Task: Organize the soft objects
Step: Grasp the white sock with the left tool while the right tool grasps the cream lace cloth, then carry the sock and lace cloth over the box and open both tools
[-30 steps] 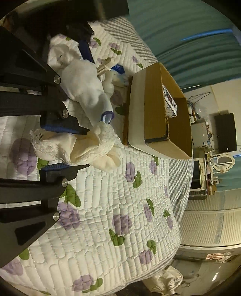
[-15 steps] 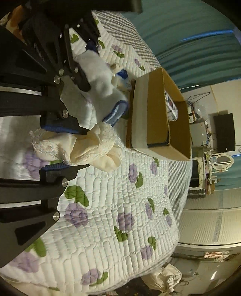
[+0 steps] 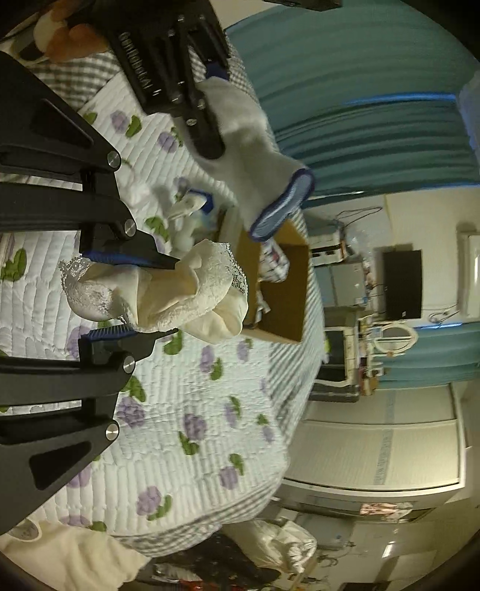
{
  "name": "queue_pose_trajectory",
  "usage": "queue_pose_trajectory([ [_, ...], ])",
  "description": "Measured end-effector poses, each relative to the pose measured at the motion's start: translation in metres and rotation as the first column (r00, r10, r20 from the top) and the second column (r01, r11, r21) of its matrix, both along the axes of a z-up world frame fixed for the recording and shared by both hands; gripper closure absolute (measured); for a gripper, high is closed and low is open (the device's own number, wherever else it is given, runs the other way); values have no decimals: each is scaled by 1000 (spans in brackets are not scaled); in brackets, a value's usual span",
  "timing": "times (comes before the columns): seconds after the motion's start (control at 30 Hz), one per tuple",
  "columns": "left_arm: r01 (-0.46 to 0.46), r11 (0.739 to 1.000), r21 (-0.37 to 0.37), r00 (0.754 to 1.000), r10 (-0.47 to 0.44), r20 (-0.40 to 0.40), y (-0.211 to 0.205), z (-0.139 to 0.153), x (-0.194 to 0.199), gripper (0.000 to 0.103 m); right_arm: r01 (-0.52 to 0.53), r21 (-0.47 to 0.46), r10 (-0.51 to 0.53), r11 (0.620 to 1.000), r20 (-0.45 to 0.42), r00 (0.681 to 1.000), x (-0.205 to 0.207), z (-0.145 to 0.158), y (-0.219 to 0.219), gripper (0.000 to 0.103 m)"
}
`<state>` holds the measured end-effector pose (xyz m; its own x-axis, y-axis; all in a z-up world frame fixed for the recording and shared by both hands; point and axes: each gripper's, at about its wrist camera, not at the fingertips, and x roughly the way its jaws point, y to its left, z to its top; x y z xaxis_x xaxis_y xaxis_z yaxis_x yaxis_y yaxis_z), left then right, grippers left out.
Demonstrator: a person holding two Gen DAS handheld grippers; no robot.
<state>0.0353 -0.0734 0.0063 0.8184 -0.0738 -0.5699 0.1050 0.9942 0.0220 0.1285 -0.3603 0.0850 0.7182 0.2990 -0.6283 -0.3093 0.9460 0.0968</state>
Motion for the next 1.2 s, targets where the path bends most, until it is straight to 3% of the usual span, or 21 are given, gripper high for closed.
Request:
queue_pose_trajectory([
  [0.2, -11, 999, -31, 999, 12, 51, 25, 26, 17, 48, -21, -3, 21, 1000, 81, 997, 6, 29, 12, 77],
  [0.33, -23, 999, -39, 998, 25, 64, 38, 37, 46, 48, -40, -12, 41, 999, 119, 992, 39, 48, 22, 77],
  [0.73, -47, 999, 20, 997, 46, 58, 30, 42, 201, 48, -116, -45, 122, 992, 184, 975, 187, 89, 63, 77],
  [0.9, -45, 999, 27, 999, 44, 12, 24, 12, 248, 48, -103, -43, 108, 994, 153, 982, 246, 68, 72, 77],
  [1.03, -44, 997, 61, 998, 46, -30, 22, -19, 272, 48, -93, -36, 95, 995, 74, 993, 287, 27, 76, 77],
  [1.2, -51, 996, 72, 995, 57, -84, 17, -40, 291, 48, -90, -102, 88, 991, -19, 996, 315, -28, 79, 77],
])
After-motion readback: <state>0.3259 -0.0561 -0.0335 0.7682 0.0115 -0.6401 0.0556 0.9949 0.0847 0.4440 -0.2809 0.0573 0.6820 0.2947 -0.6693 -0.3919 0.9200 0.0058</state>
